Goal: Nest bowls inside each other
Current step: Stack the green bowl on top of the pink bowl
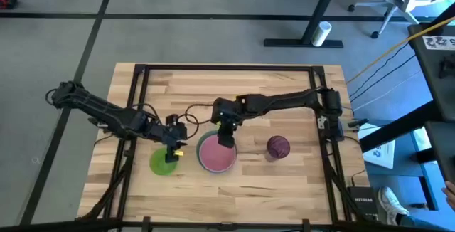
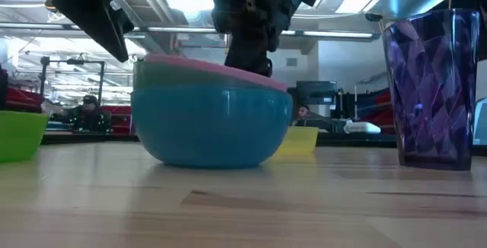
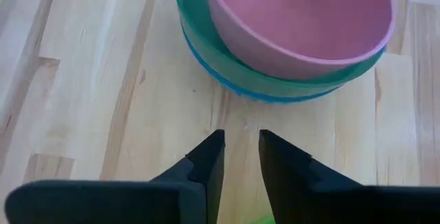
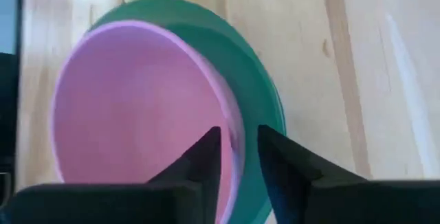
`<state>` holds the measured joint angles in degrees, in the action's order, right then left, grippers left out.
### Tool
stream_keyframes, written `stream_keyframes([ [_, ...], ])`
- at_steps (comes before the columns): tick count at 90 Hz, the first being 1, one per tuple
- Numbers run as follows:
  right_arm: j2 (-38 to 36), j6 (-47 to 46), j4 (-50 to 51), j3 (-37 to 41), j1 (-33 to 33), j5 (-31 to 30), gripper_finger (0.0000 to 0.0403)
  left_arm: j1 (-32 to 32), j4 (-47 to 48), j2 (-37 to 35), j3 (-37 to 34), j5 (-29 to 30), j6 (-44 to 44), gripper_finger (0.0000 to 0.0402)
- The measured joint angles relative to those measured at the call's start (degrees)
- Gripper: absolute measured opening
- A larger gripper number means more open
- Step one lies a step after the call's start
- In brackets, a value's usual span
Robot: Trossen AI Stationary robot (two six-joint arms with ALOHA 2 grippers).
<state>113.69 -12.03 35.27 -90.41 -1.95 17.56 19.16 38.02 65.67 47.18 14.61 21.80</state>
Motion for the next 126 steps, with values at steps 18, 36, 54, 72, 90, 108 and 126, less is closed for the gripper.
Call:
stream_keyframes([
  [18,0.00,-0.61,1.37,-2.47,0.01,0.60,0.0115,0.00,0.04,0.00,0.00,0.00,0.07,0.0074],
  [36,-1.03,0.63,2.30,-7.35,0.04,-0.44,0.0117,0.00,2.82,0.00,0.00,-0.05,1.20,0.0074],
  [54,-4.92,2.22,1.92,-10.30,0.04,-5.42,0.0117,1.22,6.23,0.00,0.00,-1.22,4.96,0.0074],
  [72,-6.39,2.34,2.98,-10.31,0.21,-8.19,0.0117,4.64,6.51,-0.04,-2.42,-1.50,9.59,0.0074],
  [90,-6.42,2.82,5.30,-10.29,0.08,-10.39,0.0117,6.16,6.43,-0.04,-6.69,-2.60,15.85,0.0074],
  [108,-8.31,3.86,9.85,-10.20,0.04,-14.06,0.0117,6.41,6.33,-0.04,-7.45,-2.58,17.32,0.0074],
  [126,-9.37,3.77,10.58,-10.20,0.04,-14.62,0.0117,6.71,8.56,-0.07,-7.83,-2.59,18.96,0.0074],
])
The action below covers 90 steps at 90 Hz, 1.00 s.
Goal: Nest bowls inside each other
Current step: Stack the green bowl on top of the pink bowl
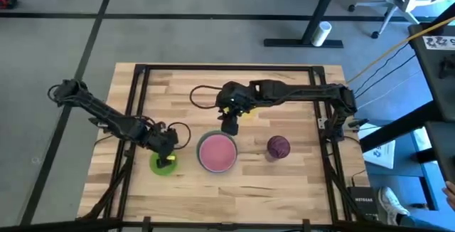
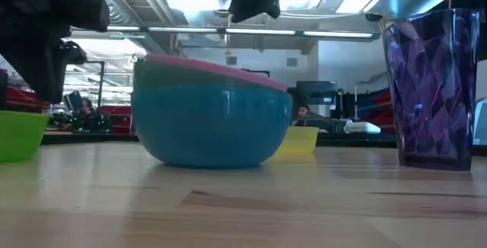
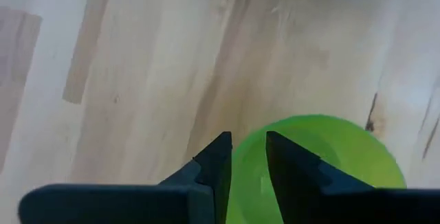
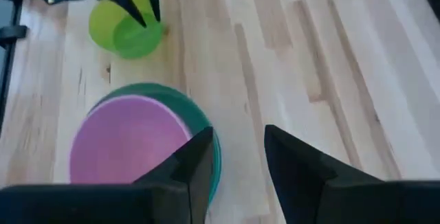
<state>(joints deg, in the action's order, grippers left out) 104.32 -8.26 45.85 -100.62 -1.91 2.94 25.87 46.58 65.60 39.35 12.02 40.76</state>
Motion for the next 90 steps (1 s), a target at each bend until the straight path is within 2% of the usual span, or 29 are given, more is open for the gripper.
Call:
stream_keyframes([
  [20,-0.25,-0.01,0.36,0.00,0.00,-0.02,0.0117,-0.02,0.99,0.00,-2.72,0.02,4.05,0.0074],
  [53,-0.36,-0.01,0.82,0.00,0.02,-0.02,0.0117,-0.02,0.93,-0.02,-3.31,-0.59,4.40,0.0074],
  [80,-0.36,0.06,3.20,0.00,0.02,-0.41,0.0117,-0.89,4.09,-0.02,-6.03,-0.75,11.06,0.0074],
  [90,-0.36,0.28,3.14,0.00,0.00,-0.89,0.0117,-2.02,3.41,-0.02,-6.27,-1.17,11.09,0.0074],
])
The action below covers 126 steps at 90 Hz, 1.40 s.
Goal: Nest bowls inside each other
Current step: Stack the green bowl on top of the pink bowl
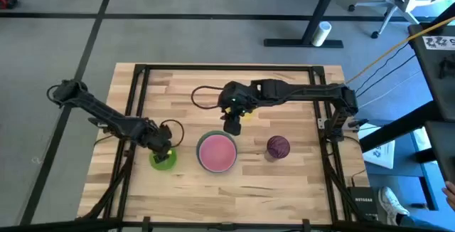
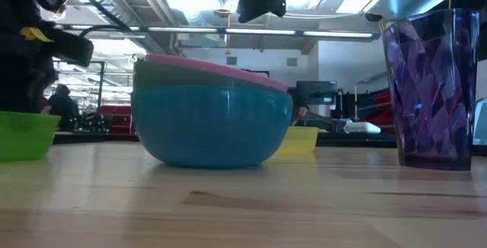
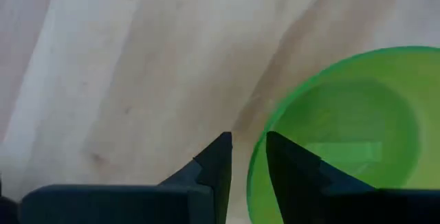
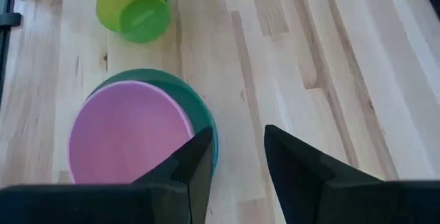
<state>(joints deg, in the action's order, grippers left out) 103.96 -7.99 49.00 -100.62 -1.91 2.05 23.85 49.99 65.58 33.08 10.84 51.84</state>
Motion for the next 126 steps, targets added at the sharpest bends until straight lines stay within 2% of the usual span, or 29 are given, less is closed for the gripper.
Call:
stream_keyframes([
  [27,0.00,0.50,-1.33,0.00,0.00,0.58,0.0117,-1.93,-4.22,0.00,0.00,-1.87,-2.19,0.0073],
  [34,0.00,0.50,-1.34,0.00,0.00,0.75,0.0117,-2.24,-4.12,0.00,0.00,-1.94,-1.69,0.0058],
  [47,0.00,0.48,-1.51,0.00,0.00,0.93,0.0117,-2.26,-4.19,0.00,0.00,-2.78,-1.72,0.0008],
  [75,-0.28,0.35,-1.14,0.00,0.02,0.95,0.0117,-2.26,-4.34,0.00,0.53,-2.44,-1.83,0.0000],
  [100,-2.05,0.35,1.57,0.07,0.04,-1.96,0.0117,-2.20,-3.54,-1.95,5.81,1.33,-5.44,0.0000],
  [126,-5.56,-0.92,-0.02,7.16,0.00,-5.17,0.0117,-2.20,0.82,-2.05,14.88,6.45,-11.89,0.0000],
])
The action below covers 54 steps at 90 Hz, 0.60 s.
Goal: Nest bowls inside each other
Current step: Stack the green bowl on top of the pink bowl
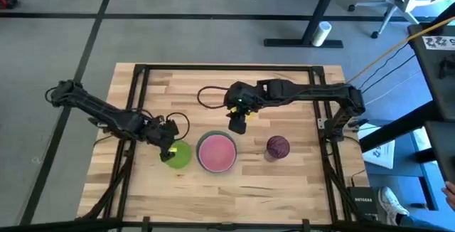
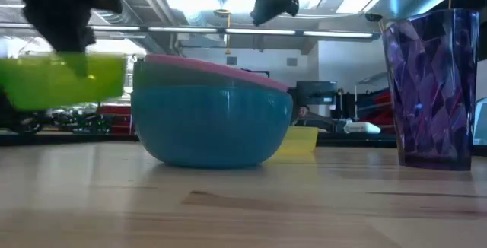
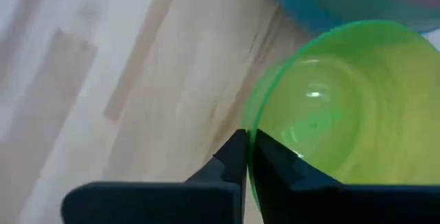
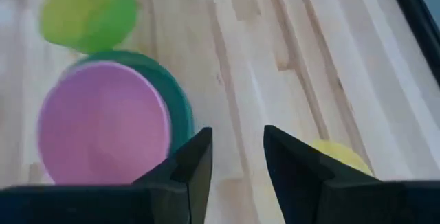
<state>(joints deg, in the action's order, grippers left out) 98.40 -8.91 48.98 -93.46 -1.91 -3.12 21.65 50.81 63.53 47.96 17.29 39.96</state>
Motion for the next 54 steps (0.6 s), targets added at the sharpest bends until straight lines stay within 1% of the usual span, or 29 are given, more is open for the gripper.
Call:
stream_keyframes([
  [12,-2.96,-0.66,-3.26,3.85,0.00,-0.45,0.0117,0.00,2.29,-0.02,4.66,2.65,-3.00,0.0000],
  [28,-6.76,-1.43,-6.87,8.56,0.00,-2.36,0.0117,-0.31,1.98,0.95,10.01,5.72,-7.83,0.0000],
  [36,-8.13,-1.70,-7.89,9.64,0.00,-3.33,0.0117,-1.56,0.29,2.69,11.87,5.80,-11.25,0.0000],
  [45,-8.04,-1.74,-8.70,9.92,0.00,-3.93,0.0117,-3.40,-2.00,5.21,13.62,5.83,-15.37,0.0000],
  [54,-8.04,-1.72,-8.51,9.98,0.00,-3.93,0.0117,-5.24,-5.57,7.47,14.86,4.25,-19.37,0.0000],
])
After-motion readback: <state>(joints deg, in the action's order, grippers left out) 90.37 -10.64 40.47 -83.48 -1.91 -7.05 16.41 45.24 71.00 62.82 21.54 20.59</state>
